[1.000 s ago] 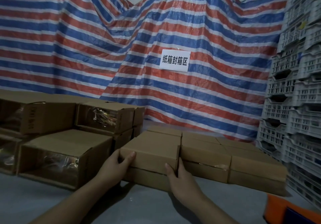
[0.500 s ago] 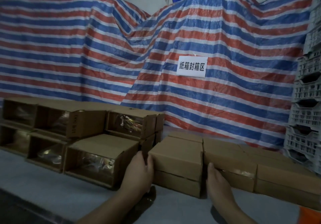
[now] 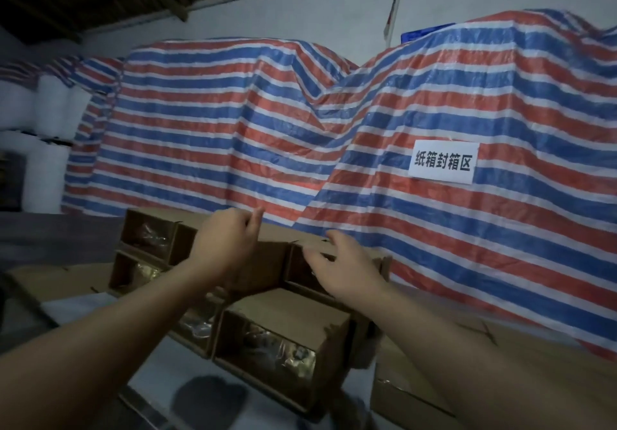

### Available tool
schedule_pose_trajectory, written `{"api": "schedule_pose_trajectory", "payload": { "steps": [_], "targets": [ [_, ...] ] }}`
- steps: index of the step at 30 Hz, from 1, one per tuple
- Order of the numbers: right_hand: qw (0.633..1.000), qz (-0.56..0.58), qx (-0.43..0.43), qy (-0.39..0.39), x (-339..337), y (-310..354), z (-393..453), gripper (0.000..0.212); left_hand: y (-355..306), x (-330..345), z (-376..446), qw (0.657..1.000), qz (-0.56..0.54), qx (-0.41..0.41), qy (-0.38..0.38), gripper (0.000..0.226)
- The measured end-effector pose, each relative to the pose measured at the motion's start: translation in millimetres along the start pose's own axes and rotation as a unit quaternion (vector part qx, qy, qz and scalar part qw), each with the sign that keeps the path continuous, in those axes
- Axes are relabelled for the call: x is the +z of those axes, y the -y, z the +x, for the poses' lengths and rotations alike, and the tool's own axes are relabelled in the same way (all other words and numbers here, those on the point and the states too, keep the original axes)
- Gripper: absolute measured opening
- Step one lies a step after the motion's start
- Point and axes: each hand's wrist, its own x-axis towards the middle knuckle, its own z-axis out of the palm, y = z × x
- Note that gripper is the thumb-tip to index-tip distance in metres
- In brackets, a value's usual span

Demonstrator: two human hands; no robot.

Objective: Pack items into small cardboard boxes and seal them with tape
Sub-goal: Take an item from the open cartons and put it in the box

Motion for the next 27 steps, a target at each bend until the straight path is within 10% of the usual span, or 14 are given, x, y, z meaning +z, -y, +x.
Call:
{"api": "schedule_pose_trajectory", "payload": {
  "steps": [8, 17, 27],
  "targets": [
    [0.994, -0.086, -0.049, 0.057, 109.7, 44.4, 73.2, 0.064, 113.9, -29.3, 40.7, 0.995, 0.09, -0.022, -0.035, 0.018],
    [0.995, -0.096, -0.022, 0.004, 141.8, 55.4, 85.2, 0.007, 159.1, -39.3, 34.4, 0.993, 0.092, -0.064, 0.02, 0.055],
    [0.999, -0.016, 0.025, -0.033, 58.6, 102.2, 95.3, 0.019, 115.3, -53.5, 46.0, 0.996, 0.028, -0.044, -0.075, 0.019]
  ]
}}
